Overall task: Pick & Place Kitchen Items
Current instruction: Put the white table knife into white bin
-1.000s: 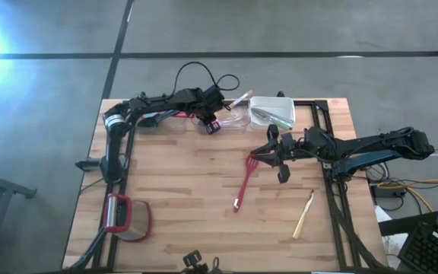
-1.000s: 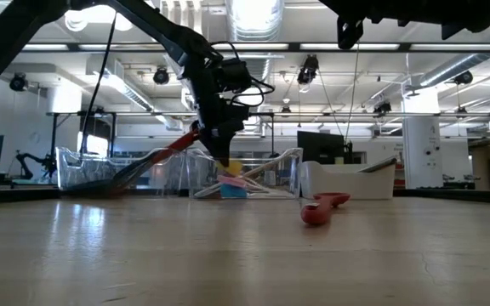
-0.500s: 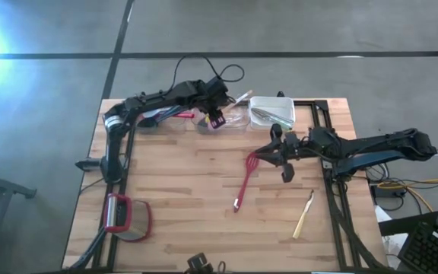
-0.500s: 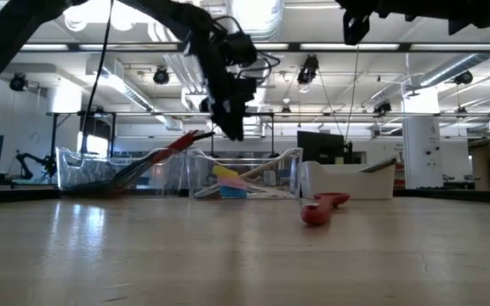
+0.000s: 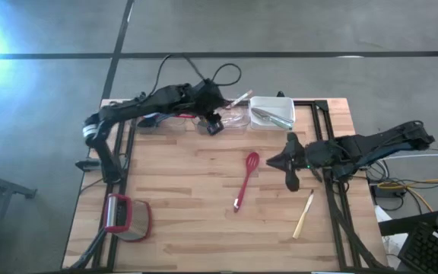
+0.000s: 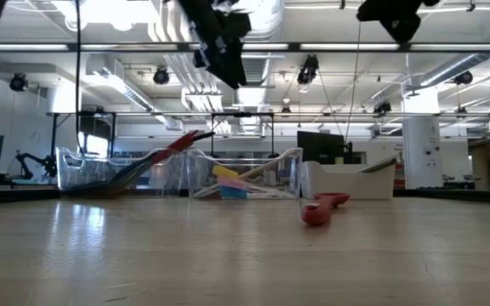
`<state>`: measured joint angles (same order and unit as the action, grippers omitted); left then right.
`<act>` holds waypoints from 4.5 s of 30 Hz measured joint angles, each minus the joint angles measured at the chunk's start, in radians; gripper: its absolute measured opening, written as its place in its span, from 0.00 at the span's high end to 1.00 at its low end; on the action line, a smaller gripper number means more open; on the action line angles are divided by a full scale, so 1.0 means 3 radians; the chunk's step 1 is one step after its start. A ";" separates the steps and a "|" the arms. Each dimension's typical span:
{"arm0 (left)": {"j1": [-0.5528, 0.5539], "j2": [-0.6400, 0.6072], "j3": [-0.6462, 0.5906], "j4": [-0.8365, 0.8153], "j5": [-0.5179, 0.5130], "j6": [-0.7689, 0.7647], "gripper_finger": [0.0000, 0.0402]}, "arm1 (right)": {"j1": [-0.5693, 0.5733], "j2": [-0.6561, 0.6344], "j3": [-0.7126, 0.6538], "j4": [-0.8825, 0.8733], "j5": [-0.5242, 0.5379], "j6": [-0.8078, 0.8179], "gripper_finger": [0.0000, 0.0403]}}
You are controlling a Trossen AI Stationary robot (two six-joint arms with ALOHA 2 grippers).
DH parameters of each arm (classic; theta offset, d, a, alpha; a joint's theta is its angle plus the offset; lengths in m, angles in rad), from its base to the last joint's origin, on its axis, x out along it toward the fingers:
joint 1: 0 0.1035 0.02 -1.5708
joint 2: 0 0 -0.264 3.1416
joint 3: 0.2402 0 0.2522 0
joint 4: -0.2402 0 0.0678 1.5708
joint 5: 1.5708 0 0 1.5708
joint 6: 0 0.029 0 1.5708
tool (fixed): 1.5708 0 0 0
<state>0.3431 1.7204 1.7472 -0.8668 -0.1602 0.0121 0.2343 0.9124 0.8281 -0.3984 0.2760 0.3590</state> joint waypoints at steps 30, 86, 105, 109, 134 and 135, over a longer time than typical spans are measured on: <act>-0.0259 -0.1925 -0.2978 0.2864 -0.0298 -0.0162 0.52 | 0.2089 0.2078 0.1610 -0.2943 -0.0085 0.5217 0.93; -0.0259 -0.1922 -0.3006 0.3036 -0.0304 0.0138 0.52 | 0.2232 0.2765 0.0480 -0.1319 -0.0837 0.6667 0.57; -0.0259 -0.1922 -0.3006 0.3038 -0.0304 0.0108 0.52 | 0.2231 0.2767 0.0641 -0.1862 -0.0823 0.6530 0.85; -0.0258 -0.1922 -0.3006 0.3038 -0.0304 0.0108 0.52 | 0.2229 0.2636 0.0929 -0.2394 -0.0805 0.6421 0.85; -0.0259 -0.1922 -0.3004 0.2964 -0.0293 0.0101 0.52 | -0.0247 0.0945 0.1198 -0.3909 -0.0116 0.2525 0.85; -0.0259 -0.1922 -0.3005 0.2964 -0.0293 0.0098 0.52 | -0.0416 0.0934 0.1196 -0.3907 -0.0123 0.2323 0.85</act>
<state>0.2653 1.1439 0.8458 0.0223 -0.2481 0.0417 0.1094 1.1927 1.1870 -1.5704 0.2390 1.0559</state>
